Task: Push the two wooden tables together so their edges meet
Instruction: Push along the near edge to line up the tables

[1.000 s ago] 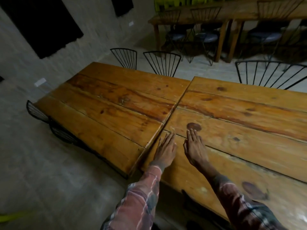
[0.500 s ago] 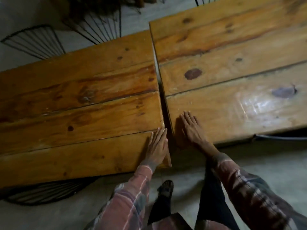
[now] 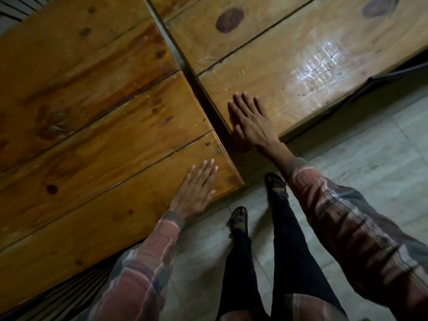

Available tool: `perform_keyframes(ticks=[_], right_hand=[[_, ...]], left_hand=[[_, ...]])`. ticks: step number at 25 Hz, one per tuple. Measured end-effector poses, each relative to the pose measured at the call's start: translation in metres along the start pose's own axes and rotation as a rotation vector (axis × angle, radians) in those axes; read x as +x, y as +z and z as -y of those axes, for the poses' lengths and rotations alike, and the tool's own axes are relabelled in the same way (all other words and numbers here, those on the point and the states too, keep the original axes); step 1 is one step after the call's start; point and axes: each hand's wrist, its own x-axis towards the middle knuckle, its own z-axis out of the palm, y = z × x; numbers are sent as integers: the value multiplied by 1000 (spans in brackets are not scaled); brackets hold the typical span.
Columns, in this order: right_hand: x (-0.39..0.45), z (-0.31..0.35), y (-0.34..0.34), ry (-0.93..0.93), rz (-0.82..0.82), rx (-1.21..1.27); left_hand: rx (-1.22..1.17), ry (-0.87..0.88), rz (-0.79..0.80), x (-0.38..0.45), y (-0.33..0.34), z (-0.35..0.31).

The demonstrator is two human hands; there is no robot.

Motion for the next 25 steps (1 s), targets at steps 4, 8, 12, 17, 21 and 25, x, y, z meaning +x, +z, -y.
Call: perform_keyframes(ticks=[4,8,12,17,21,25], right_hand=[[4,-3,4,11,0,-8],[2,-2,2,4,-7,3],[2,-3,0,-7,-19,0],[1,-4,0,-27,-40,-3],[2,-2,-1,-26,-32,-6],[4,-1,-7,-32,-12,11]], left_hand=[[-14,25,-42,1,4,6],[-29,17,-59,11,0,12],[-13,4,-81,29,-6,25],[-9,-13,-111,55,-16,38],[25,-46,-103,59,-17,35],[30,-56,-74,58,-23,32]])
